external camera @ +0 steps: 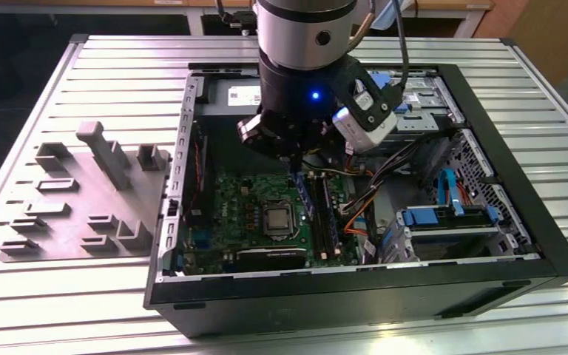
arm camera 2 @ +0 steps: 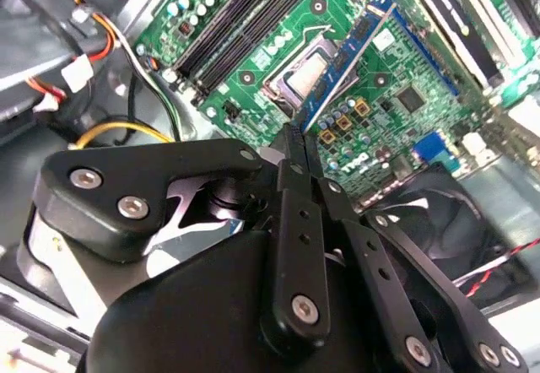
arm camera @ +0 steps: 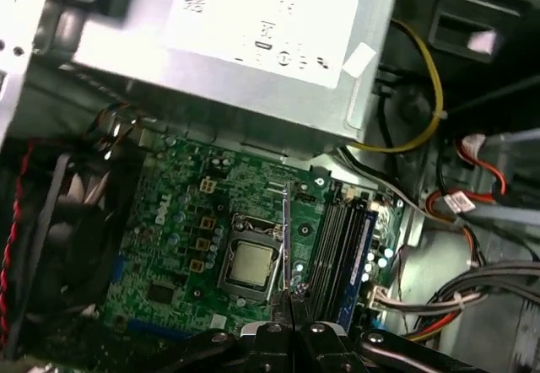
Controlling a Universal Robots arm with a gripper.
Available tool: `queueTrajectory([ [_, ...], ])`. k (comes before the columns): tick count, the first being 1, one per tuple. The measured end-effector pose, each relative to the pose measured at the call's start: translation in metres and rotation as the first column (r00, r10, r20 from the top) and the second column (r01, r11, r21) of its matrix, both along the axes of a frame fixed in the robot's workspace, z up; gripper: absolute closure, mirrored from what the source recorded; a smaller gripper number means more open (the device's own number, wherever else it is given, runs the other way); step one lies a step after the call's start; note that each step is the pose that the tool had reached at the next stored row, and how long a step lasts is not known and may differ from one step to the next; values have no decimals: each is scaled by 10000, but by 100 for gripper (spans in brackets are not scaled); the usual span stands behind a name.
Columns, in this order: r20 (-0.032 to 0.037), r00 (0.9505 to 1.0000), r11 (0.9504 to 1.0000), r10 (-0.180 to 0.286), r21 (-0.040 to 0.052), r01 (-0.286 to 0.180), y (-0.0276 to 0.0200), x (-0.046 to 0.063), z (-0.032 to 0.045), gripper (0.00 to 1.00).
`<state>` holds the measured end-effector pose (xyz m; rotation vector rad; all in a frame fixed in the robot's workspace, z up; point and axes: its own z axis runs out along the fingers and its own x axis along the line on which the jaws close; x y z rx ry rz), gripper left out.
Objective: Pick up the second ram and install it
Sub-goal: 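Insert the second ram into the second slot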
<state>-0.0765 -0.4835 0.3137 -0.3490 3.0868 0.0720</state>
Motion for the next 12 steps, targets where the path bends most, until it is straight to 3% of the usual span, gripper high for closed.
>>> queueTrajectory([
  [3,0,9985,9985,-540,-1,540,0,0,-10,89],
  [6,-1,9940,9940,-1095,-1,1095,0,0,-20,89],
  [12,0,9769,9769,-2137,0,2137,0,0,-49,89],
])
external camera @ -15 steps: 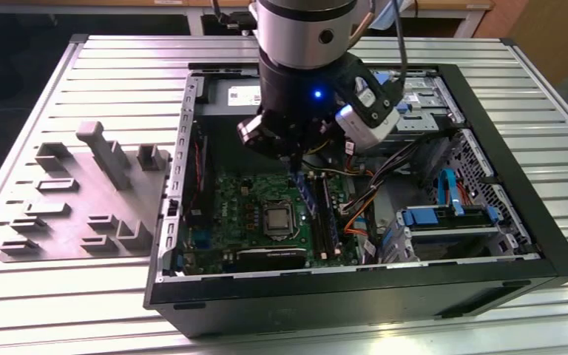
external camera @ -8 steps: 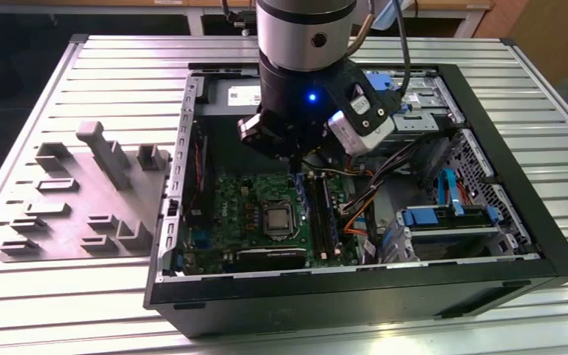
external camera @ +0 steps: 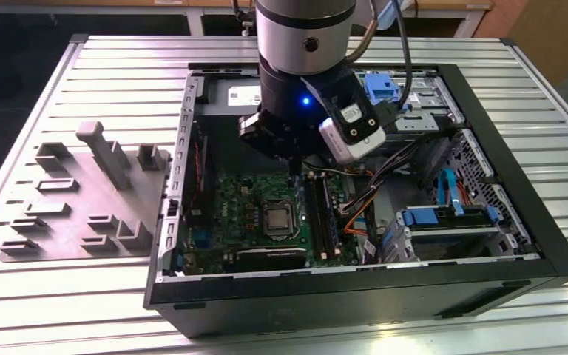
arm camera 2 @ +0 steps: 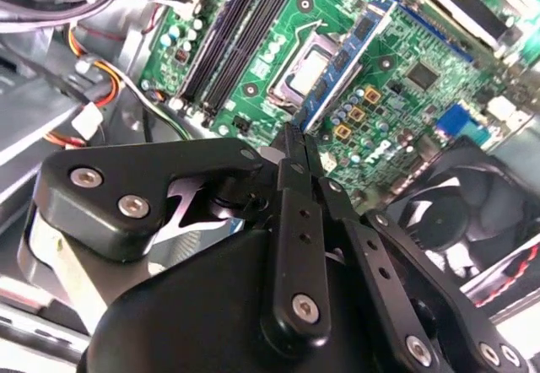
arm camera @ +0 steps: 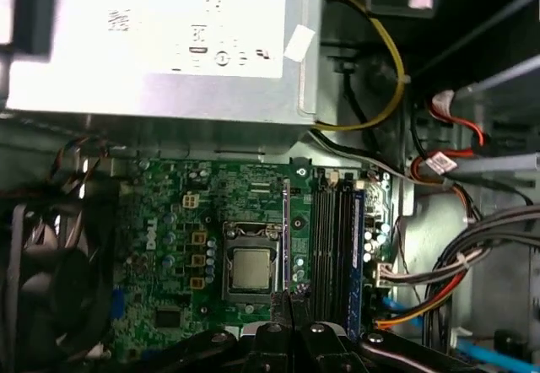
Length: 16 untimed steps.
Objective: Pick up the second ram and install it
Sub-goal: 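Insert the second ram into the second slot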
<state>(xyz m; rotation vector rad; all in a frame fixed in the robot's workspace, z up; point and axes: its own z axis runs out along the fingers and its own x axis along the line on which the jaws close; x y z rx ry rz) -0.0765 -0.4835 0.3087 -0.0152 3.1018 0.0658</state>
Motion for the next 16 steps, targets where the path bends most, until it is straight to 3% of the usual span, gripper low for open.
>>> queueTrajectory([
  [5,0,9992,9992,-401,1,401,0,1,-22,89],
  [12,-8,9990,9990,-450,3,450,0,16,-30,89],
  [16,-114,9989,9990,-451,-4,451,0,93,-43,89],
])
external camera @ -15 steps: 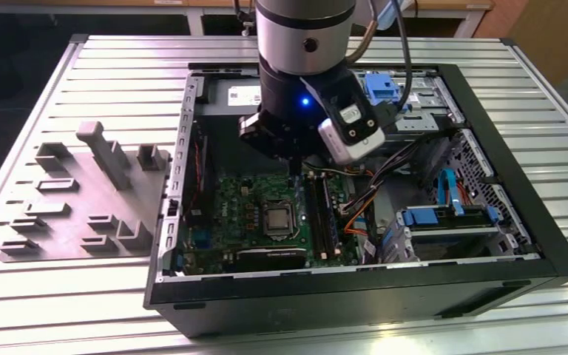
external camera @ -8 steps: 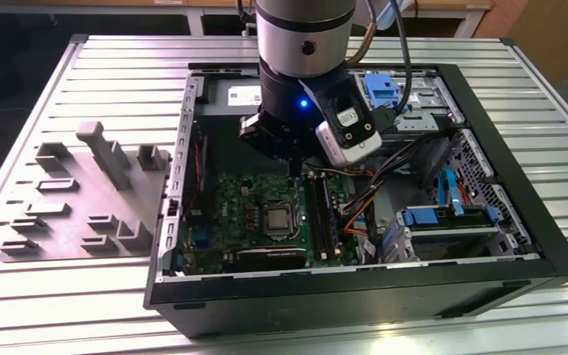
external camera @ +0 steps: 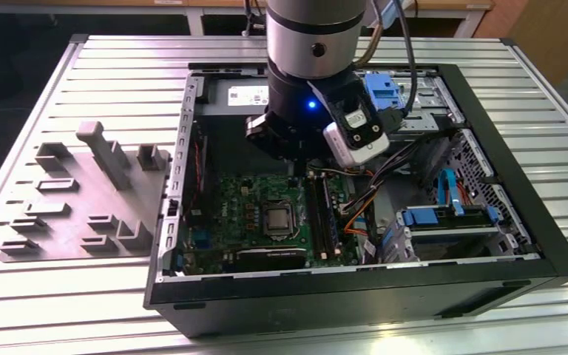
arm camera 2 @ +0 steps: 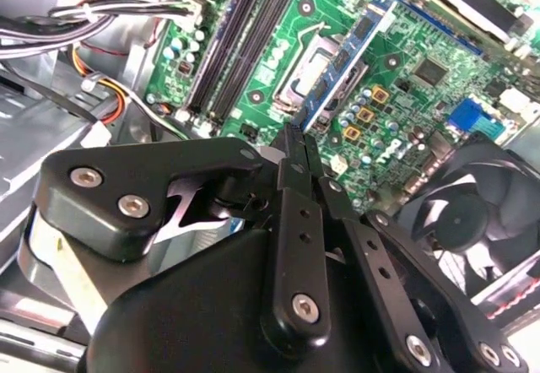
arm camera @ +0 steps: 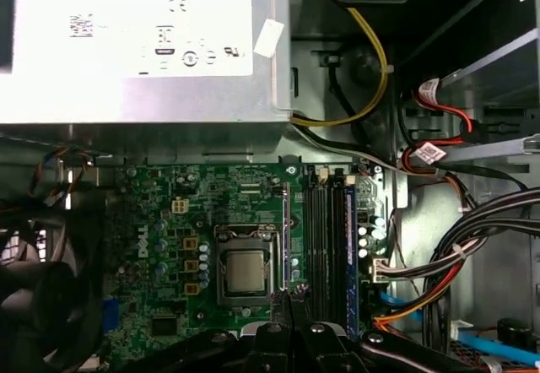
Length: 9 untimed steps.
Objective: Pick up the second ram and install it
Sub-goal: 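Insert the second ram into the second slot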
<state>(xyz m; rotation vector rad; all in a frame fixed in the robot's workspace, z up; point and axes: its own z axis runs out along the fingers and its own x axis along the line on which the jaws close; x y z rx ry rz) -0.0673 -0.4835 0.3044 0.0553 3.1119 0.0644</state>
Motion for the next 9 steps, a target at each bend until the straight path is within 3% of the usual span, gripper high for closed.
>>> queueTrajectory([
  [4,-170,9999,10000,3,1,-3,0,123,-26,89],
  [9,-178,9998,10000,66,0,-66,0,147,-80,89],
])
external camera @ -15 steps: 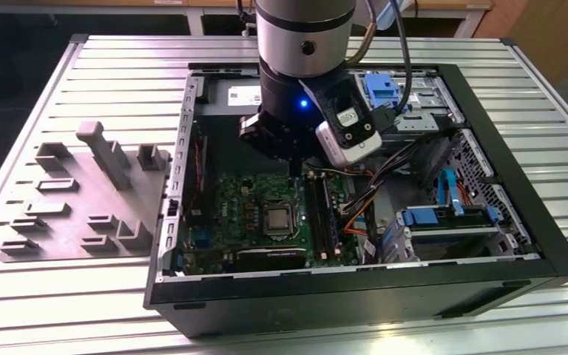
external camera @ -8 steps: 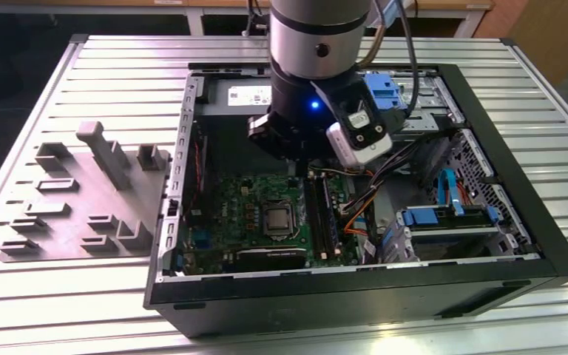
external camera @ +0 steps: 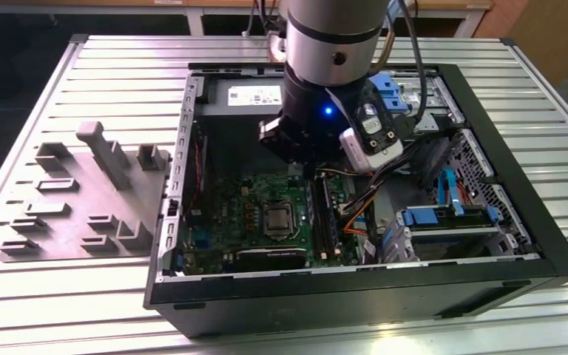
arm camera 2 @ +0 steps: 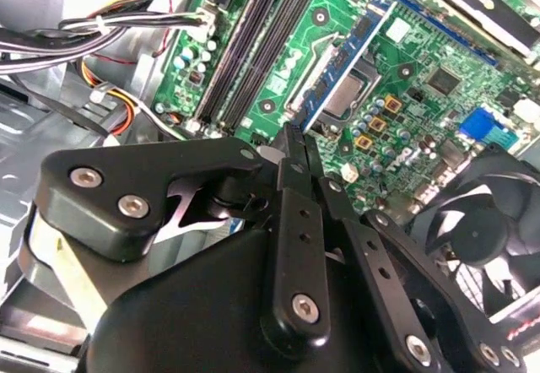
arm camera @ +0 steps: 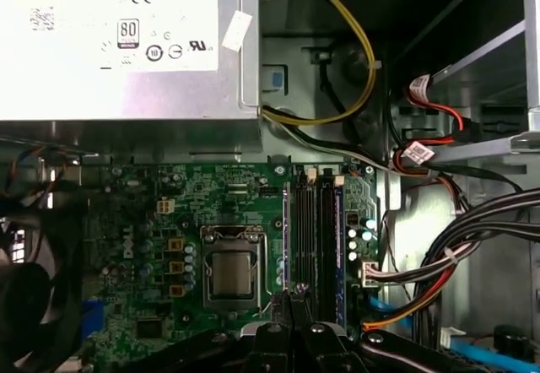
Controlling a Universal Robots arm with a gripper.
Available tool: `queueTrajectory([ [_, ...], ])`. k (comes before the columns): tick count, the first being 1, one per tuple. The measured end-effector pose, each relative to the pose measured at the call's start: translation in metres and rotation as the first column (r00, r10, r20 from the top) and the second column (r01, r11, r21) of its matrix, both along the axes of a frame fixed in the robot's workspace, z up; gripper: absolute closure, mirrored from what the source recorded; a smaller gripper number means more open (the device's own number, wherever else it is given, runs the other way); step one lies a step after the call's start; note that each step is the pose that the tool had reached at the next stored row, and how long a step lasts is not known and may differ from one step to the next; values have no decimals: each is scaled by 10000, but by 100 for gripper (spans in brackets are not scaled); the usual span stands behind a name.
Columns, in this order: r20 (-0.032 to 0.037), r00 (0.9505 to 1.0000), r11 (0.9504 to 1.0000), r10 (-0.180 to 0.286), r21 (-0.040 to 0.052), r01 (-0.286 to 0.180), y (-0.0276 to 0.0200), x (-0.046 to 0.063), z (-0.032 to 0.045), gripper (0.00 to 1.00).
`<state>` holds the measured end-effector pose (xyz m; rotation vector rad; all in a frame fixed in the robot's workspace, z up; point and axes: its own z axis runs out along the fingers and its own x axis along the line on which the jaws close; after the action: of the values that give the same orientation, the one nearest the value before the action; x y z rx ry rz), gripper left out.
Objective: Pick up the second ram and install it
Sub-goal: 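Insert the second ram into the second slot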
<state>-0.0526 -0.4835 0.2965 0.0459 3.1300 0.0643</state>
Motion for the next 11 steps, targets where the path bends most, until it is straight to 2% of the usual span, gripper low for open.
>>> queueTrajectory([
  [4,0,10000,10000,47,1,-47,0,24,-58,89],
  [11,0,10000,10000,80,0,-80,0,129,-119,89],
])
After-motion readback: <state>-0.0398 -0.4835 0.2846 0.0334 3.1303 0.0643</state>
